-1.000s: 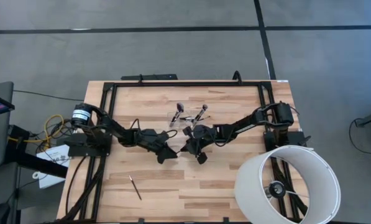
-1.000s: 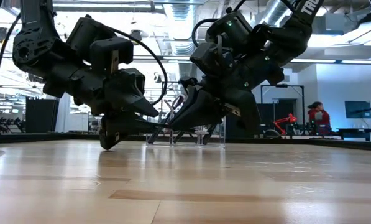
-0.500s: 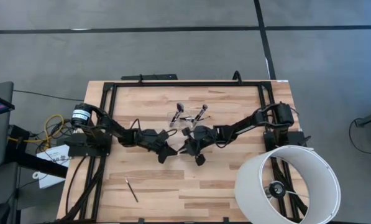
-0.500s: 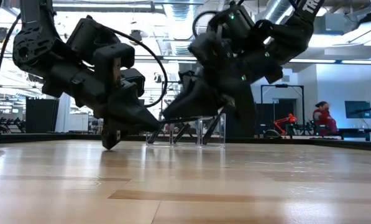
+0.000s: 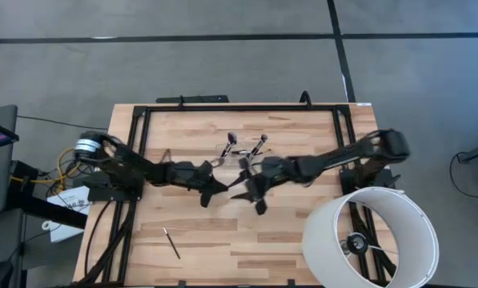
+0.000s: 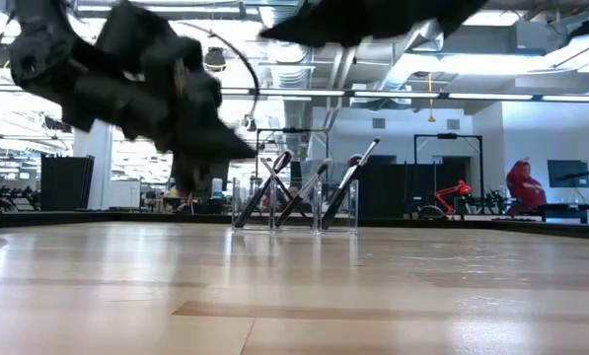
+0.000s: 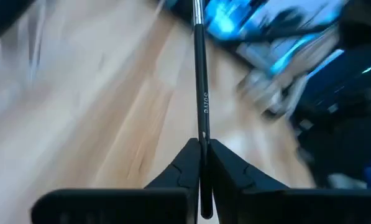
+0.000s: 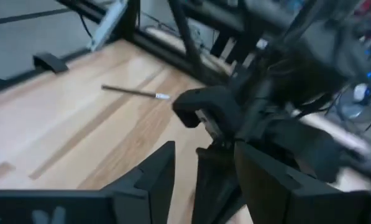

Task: Put items in baskets/containers
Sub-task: Put the eyeshadow brush into the transparent organizer

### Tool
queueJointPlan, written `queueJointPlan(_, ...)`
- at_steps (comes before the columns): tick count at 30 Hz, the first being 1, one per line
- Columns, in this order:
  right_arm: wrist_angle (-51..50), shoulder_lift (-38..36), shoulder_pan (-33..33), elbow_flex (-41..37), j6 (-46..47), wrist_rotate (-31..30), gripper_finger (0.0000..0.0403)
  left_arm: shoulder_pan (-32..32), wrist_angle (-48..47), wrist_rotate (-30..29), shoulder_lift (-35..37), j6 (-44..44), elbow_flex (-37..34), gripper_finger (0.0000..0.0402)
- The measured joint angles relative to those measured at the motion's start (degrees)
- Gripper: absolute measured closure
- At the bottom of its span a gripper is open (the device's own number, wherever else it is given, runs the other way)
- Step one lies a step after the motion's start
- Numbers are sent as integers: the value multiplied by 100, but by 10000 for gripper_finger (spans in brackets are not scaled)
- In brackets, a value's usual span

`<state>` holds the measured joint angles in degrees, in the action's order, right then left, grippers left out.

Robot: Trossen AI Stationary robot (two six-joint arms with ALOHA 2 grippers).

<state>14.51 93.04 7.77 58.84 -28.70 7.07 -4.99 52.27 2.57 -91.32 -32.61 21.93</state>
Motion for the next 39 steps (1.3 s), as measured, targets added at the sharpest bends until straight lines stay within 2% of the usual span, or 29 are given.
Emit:
queueJointPlan(3,-533,-947,39,10,-295,-24,241,155,7,0,775,463,-85,388)
queueJointPlan(6,-1084,-1680,-108,-15,-83,-52,244,380,-27,-2,1581,987,-194,386)
queueJointPlan(10,-933,-1954,-589,-631,637,598,252,671,-80,-238,2382,1481,-421,381)
queueJointPlan(12,-103,-1686,-795,-1107,825,753,255,767,-80,-297,2572,1856,-478,386)
queueJointPlan(15,1659,-1025,-1102,-1564,1023,787,256,759,-87,-234,2564,2150,-490,388)
queueJointPlan(18,2870,-239,-1425,-1552,1357,799,252,713,-59,-214,2459,2512,-485,380)
queueJointPlan(21,3647,311,-1635,-1263,1628,900,243,703,-81,-214,2364,2866,-478,381)
queueJointPlan(27,3802,877,-1766,-698,2079,1815,224,704,-97,-238,2219,2956,-468,384)
queueJointPlan(33,3828,941,-1641,-462,2088,1993,225,704,-75,-238,2134,3078,-470,389)
queueJointPlan(39,3780,865,-1554,-465,2082,1976,260,699,-85,-212,2120,3136,-468,381)
